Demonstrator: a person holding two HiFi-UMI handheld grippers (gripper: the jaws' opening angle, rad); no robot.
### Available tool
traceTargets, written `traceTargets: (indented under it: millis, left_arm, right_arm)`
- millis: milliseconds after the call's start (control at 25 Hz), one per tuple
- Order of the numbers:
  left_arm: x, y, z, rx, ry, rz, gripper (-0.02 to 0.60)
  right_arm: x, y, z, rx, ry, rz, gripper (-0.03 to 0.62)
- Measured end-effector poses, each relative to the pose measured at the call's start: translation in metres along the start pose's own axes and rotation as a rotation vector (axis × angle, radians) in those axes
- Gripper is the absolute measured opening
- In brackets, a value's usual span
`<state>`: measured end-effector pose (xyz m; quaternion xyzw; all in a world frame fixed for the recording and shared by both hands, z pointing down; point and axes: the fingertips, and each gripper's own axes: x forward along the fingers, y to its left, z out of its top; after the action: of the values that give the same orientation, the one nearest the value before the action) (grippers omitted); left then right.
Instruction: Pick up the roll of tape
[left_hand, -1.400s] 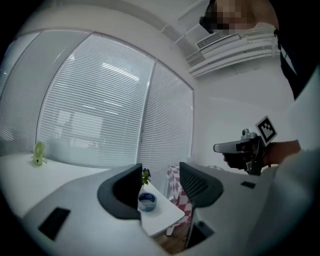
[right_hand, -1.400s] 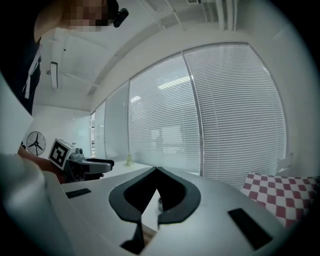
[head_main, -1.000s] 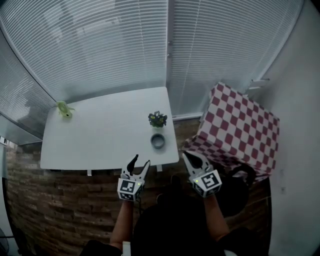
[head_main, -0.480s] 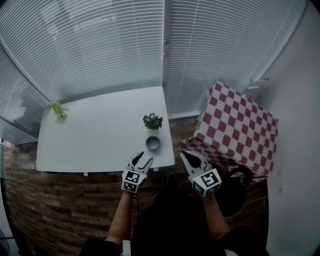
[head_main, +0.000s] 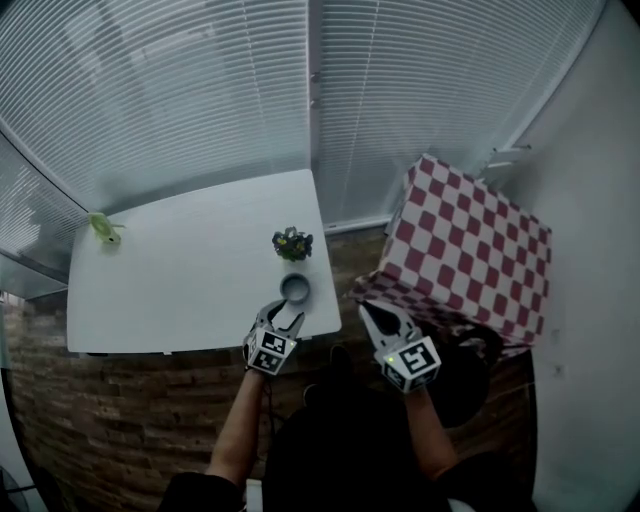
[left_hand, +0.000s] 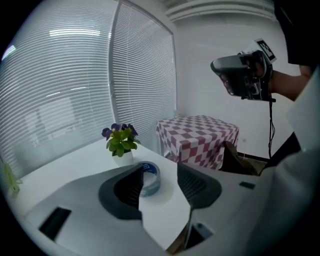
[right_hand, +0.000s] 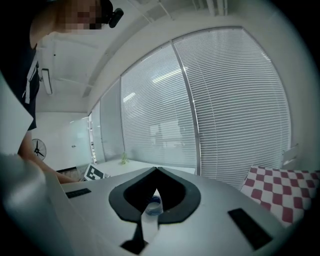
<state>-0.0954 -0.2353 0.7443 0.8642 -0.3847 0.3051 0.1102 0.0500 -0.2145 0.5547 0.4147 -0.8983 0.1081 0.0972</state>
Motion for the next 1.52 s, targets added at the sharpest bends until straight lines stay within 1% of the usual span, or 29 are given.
traceTargets:
  millis: [160,280,360,440,600,760,840,960,1120,1200,1400,1520]
  left_arm:
    - [0.008,0.000,-0.002,0.017,0.024,0.001,0.201]
    - [0.018,-0.001,-0.009,0.003,0.044,-0.027,0.201]
    - [0.024,-0.002,-0.010,0.007,0.062,-0.040,0.201]
    - [0.030,-0.002,-0.010,0.039,0.085,-0.038,0.201]
    - [0.044,0.000,-0.015,0.116,0.145,-0.030,0.201]
    - [0.059,-0.001,-0.025,0.142,0.196,-0.048,0.201]
    - [0.066,-0.002,-0.028,0.151,0.220,-0.065,0.201]
    - [0.075,0.000,-0.032,0.209,0.265,-0.067,0.201]
    - [0.085,0.002,-0.041,0.275,0.346,-0.065,0.201]
    - [0.087,0.002,-0.043,0.295,0.376,-0.072,0.201]
    - [0.092,0.001,-0.048,0.317,0.412,-0.096,0.199]
    - [0.095,0.000,-0.053,0.324,0.452,-0.111,0.199]
  right_arm:
    - [-0.001,-0.006,-0.003,-0.017,0.008,-0.014,0.006]
    - [0.000,-0.008,-0.002,-0.023,0.007,-0.028,0.006]
    - [-0.001,-0.007,-0.001,-0.020,0.010,-0.031,0.006]
    - [-0.001,-0.007,-0.006,-0.015,0.023,-0.026,0.006]
    - [-0.003,-0.010,-0.010,-0.018,0.029,-0.043,0.006]
    - [-0.008,-0.010,-0.014,-0.005,0.051,-0.043,0.006]
    - [-0.009,-0.014,-0.015,-0.003,0.041,-0.054,0.006]
    - [-0.010,-0.021,-0.017,0.002,0.019,-0.066,0.006]
    - [-0.010,-0.023,-0.014,0.013,0.023,-0.074,0.006]
    - [-0.009,-0.023,-0.017,0.034,0.012,-0.072,0.006]
    - [-0.010,-0.026,-0.020,0.017,0.003,-0.072,0.006]
    - [-0.012,-0.029,-0.021,0.056,0.005,-0.086,0.006]
